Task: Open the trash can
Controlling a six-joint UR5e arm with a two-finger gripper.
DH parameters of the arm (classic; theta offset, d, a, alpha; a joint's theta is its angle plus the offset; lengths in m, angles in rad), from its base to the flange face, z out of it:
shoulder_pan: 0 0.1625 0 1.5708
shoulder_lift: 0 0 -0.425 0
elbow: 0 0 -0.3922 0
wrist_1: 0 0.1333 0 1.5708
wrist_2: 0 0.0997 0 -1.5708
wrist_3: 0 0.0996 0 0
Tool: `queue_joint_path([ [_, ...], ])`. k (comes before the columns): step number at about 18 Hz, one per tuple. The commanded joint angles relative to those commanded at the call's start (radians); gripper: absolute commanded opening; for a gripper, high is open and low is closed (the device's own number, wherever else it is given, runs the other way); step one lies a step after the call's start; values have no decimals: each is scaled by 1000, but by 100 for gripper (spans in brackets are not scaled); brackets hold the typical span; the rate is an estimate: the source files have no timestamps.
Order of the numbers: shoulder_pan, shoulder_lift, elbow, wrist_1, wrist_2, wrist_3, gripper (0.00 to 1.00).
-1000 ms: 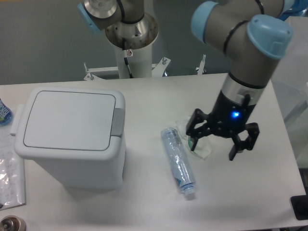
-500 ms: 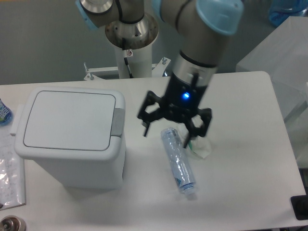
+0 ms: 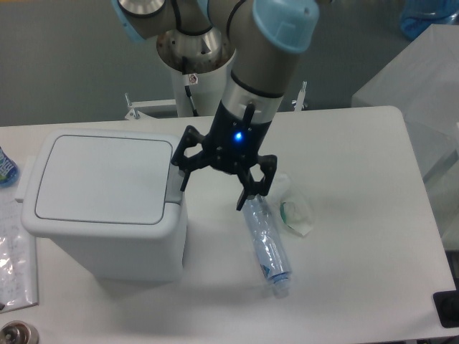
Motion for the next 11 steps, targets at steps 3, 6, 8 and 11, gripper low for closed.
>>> queue_joint_path([
  [3, -2, 5, -11, 3, 0, 0, 100],
  [6, 0, 5, -9, 3, 0, 0, 100],
  [8, 0, 3, 9, -3, 0, -2, 100],
  [11, 0, 3, 12, 5, 0, -2, 100],
])
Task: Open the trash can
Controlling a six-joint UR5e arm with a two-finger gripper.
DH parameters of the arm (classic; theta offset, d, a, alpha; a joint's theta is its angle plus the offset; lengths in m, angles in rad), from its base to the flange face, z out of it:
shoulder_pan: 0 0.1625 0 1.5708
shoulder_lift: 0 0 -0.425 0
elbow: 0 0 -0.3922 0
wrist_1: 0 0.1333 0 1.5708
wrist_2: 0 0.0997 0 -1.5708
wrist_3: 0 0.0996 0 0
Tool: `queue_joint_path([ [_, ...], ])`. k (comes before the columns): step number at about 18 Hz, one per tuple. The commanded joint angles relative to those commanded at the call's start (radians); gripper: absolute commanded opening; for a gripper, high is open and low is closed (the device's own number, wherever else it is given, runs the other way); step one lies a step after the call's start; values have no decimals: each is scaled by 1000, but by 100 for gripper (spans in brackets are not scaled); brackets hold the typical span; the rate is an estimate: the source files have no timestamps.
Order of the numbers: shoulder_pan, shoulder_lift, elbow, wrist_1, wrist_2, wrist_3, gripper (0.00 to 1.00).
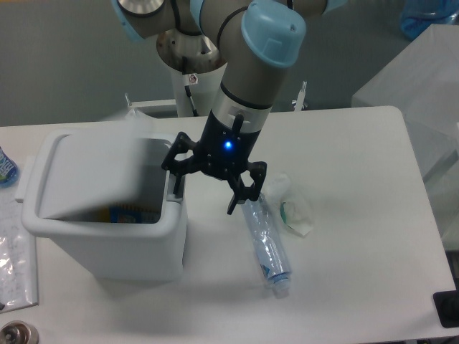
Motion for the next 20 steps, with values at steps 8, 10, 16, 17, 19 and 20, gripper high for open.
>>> queue_joint_path([
  [8, 12, -6, 31, 29, 0, 14, 100],
  [10, 34, -27, 34, 95, 2, 17, 100],
  [16, 123, -97, 25, 164, 89, 227, 100],
  [17, 136, -110, 25, 163, 109, 270, 100],
  [19, 179, -135, 23, 158, 132, 355, 100],
  [20, 198, -146, 21, 153, 140, 409, 100],
])
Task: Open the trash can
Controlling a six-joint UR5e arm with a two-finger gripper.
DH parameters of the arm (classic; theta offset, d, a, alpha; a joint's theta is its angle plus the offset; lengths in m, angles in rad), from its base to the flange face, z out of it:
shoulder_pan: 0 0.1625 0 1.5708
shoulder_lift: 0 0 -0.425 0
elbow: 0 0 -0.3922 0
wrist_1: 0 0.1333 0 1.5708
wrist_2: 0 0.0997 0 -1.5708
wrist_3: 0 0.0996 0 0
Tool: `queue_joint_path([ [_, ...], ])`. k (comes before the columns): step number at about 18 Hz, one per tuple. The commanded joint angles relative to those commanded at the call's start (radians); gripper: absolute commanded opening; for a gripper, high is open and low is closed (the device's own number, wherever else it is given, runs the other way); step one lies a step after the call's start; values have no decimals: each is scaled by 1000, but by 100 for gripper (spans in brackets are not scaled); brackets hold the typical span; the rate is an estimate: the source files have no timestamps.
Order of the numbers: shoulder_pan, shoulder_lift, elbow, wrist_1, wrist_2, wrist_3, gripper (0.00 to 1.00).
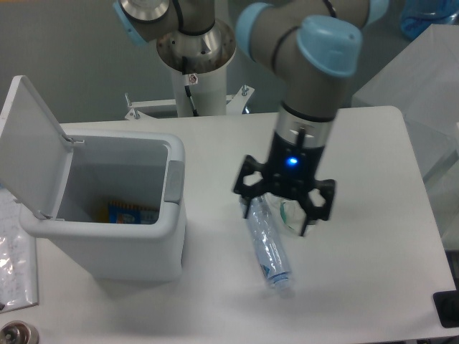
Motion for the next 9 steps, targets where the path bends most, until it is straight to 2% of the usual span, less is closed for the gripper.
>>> queue_joint_path([
  [4, 54, -61, 11, -5, 103, 207, 100],
  [7, 84, -101, 20, -9, 167, 298, 100],
  [9, 100, -107, 17, -11, 186, 327, 100],
])
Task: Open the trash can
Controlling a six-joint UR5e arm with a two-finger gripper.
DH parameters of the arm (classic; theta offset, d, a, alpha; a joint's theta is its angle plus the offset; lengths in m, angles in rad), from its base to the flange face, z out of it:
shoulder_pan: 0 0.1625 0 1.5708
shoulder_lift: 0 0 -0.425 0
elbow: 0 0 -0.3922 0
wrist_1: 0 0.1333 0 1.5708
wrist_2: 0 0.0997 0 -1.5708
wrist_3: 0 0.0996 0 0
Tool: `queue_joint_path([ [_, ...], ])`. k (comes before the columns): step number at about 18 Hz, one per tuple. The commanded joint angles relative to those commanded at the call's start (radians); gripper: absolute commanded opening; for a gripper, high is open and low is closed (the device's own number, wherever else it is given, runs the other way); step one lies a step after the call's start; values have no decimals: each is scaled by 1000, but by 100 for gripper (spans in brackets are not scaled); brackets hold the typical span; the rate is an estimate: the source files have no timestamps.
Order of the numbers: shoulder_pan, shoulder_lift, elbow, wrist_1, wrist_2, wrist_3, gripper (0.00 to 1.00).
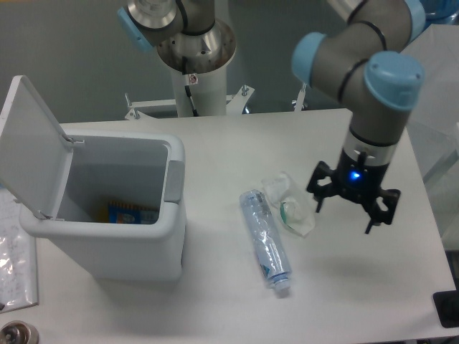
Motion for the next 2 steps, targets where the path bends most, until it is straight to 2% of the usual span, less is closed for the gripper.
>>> queue_joint_path([
  [2, 3, 0, -3, -12, 3, 2, 100],
])
